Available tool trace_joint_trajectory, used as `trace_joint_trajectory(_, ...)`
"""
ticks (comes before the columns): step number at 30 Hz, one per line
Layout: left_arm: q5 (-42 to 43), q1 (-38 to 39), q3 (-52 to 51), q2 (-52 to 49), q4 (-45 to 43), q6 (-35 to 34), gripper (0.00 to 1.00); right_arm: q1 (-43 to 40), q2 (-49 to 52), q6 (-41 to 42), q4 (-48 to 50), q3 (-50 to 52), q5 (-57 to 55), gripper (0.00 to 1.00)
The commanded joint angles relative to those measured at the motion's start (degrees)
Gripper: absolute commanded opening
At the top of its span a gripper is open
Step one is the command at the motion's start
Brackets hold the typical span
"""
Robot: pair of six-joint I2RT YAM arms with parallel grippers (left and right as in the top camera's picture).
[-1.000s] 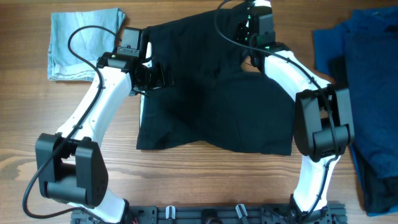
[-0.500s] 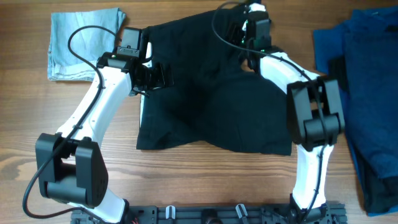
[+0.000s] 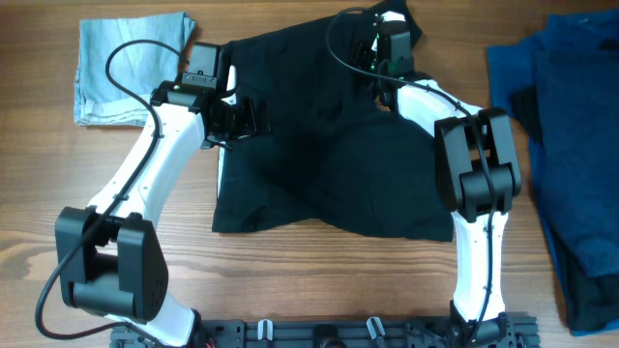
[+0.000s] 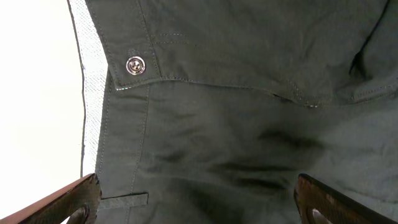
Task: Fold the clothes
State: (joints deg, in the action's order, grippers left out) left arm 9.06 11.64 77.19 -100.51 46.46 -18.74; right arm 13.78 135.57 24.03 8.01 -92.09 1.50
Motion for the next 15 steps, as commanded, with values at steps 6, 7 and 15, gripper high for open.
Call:
trace_joint_trajectory(6, 0.5, 0.1, -0.4, -0.7, 0.0, 0.3, 1.00, 0.3, 1.7, 0.1, 0.1, -1.6, 0.9, 0.29)
trace_joint_trajectory(7, 0.5, 0.1, -0.4, -0.7, 0.0, 0.3, 1.00, 0.3, 1.7, 0.1, 0.1, -1.7, 0.9, 0.25)
trace_joint_trajectory(15, 0.5, 0.1, -0.4, -0.7, 0.0, 0.3, 1.00, 0.2, 0.7, -0.1, -1.0, -2.2, 0.9, 0.04)
